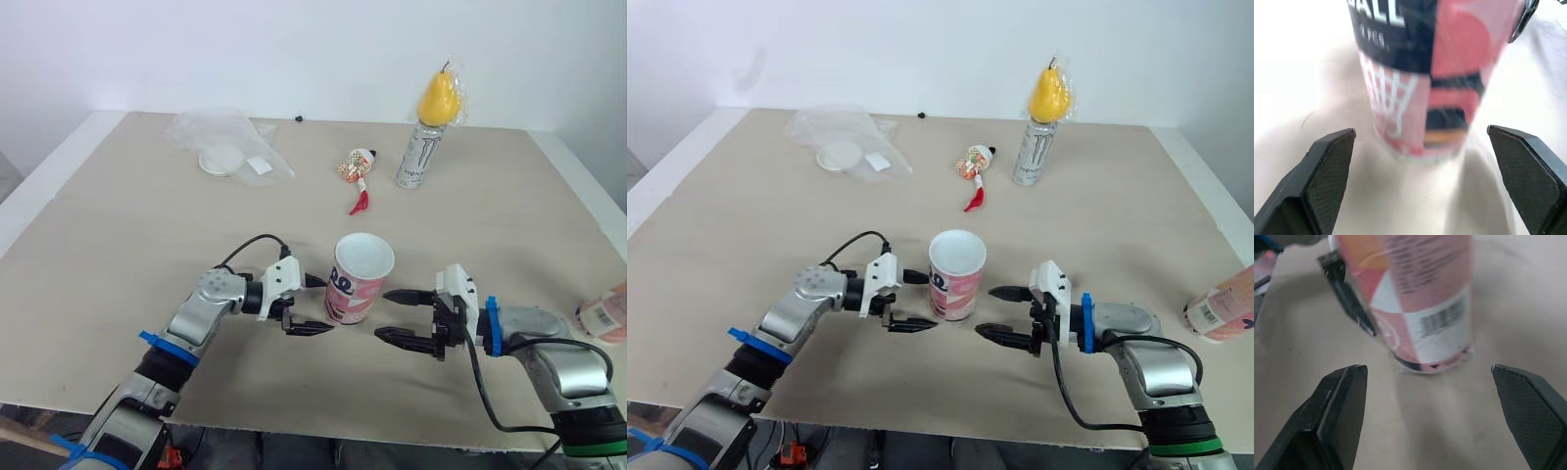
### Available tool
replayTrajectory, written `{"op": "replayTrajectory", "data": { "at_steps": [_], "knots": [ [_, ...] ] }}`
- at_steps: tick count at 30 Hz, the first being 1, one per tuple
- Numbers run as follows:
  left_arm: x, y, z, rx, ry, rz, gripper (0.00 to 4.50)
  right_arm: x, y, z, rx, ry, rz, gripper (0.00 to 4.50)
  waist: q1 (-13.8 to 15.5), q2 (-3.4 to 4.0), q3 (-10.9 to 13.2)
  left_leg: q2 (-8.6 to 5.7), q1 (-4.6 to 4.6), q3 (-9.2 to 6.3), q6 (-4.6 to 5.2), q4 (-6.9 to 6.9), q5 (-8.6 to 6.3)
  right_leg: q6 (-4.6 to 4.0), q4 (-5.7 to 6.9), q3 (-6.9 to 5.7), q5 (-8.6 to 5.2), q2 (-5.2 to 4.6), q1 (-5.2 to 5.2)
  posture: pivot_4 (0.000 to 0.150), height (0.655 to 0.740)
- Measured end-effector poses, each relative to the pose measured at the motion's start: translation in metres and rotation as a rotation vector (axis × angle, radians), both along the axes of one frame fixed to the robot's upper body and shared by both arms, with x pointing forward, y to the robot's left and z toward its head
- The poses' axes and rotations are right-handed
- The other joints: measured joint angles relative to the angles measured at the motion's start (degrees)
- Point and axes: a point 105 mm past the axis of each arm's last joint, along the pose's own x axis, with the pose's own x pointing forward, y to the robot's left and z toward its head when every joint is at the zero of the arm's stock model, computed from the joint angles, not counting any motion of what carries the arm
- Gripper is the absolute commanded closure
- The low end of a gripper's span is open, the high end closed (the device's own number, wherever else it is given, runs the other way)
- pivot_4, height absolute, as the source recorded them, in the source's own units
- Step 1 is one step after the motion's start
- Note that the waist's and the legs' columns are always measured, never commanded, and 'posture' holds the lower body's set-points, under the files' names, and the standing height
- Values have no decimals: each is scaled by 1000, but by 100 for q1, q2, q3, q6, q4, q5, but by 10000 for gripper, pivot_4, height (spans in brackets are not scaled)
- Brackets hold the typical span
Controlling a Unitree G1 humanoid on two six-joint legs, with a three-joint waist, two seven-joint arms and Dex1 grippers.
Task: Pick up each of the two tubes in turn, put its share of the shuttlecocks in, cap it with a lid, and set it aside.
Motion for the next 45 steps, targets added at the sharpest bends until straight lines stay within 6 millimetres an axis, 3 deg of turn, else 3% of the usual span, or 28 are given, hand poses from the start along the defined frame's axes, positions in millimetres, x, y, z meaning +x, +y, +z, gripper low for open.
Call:
{"op": "replayTrajectory", "data": {
  "at_steps": [11,17,45],
  "knots": [
    [-12,24,17,-36,-46,55,0,12,26,-11,34,-65,100,1449,0,-8,12,5,1,-2,0,0,1,-4,1,-5,2,1,3,1500,7400],
    [-16,37,6,-16,-4,91,0,15,38,-16,39,-73,127,1449,0,-9,12,8,2,-4,0,0,1,-8,1,-8,2,3,2,1500,7400],
    [-14,38,7,-23,8,105,0,27,56,-12,46,-148,267,1449,2,-8,12,9,4,-3,0,5,2,-15,5,-10,11,4,6,1500,7400]
  ]
}}
